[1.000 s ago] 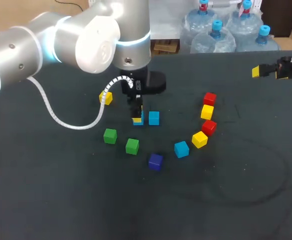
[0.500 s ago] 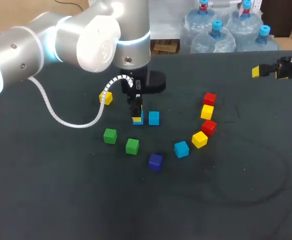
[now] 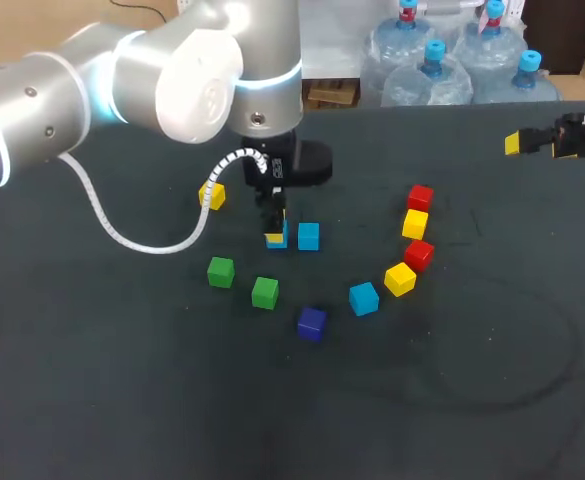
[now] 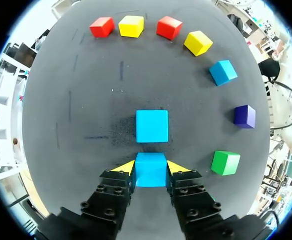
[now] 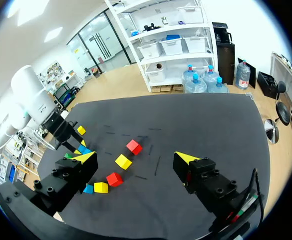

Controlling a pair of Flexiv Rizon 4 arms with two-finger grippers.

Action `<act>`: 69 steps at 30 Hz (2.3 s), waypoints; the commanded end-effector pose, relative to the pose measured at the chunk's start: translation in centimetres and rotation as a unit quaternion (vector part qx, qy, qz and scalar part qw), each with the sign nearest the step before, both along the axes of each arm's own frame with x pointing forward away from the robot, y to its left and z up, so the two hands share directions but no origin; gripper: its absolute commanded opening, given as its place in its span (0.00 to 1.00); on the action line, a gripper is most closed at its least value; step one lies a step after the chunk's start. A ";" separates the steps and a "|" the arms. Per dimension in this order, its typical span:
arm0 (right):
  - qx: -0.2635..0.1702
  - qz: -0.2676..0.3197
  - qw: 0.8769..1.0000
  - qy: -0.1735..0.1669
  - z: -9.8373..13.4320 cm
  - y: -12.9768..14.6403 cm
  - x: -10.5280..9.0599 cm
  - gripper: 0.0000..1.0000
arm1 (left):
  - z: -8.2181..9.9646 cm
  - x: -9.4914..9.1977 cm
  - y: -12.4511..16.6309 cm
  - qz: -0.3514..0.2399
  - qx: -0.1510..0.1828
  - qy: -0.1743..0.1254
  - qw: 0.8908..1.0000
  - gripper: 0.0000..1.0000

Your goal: Place the blue cubes, place green cubes on the blue cubes, place the yellow cubes on the green cubes, then place the red cubes on the yellow cubes, and place purple cube on the red cubes.

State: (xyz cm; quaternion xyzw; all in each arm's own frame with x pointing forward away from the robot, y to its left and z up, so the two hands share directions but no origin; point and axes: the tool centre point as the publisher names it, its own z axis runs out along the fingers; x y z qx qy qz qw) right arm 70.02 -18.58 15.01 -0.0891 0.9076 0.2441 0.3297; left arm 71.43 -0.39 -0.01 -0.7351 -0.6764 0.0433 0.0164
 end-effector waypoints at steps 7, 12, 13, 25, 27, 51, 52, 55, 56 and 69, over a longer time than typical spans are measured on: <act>-0.001 -0.002 1.000 0.000 0.0 0.1 -0.1 1.00 | 0.2 -0.1 0.0 -0.003 0.002 0.003 1.000 0.00; -0.001 -0.002 1.000 0.000 0.0 0.1 -0.1 1.00 | 0.3 -0.3 0.0 -0.005 0.004 0.002 1.000 0.00; -0.001 -0.002 1.000 0.000 0.0 0.1 -0.1 1.00 | 0.2 -0.4 0.0 -0.005 0.005 0.003 1.000 0.00; -0.001 -0.002 1.000 0.000 0.0 0.1 -0.1 1.00 | 0.0 -0.6 0.0 -0.003 0.005 0.009 1.000 0.00; -0.001 -0.002 1.000 0.000 0.0 0.1 -0.1 1.00 | 0.0 -0.6 0.0 -0.002 0.005 0.011 1.000 0.00; -0.001 -0.002 1.000 0.000 0.0 0.1 -0.1 1.00 | -0.1 -0.1 -0.2 -0.003 0.011 0.011 1.000 0.00; -0.001 -0.002 1.000 0.000 0.0 0.1 -0.1 1.00 | -0.1 -0.1 -0.2 -0.003 0.011 0.011 1.000 0.00; -0.001 -0.002 1.000 0.000 0.0 0.1 -0.1 1.00 | -0.1 -0.1 -0.2 -0.003 0.010 0.011 1.000 0.00; -0.001 -0.002 1.000 0.000 0.0 0.1 -0.1 1.00 | -0.1 -0.1 -0.2 -0.003 0.011 0.011 1.000 0.00; -0.001 -0.002 1.000 0.000 0.0 0.1 -0.1 1.00 | -0.1 -0.1 -0.3 0.000 0.012 0.015 1.000 0.25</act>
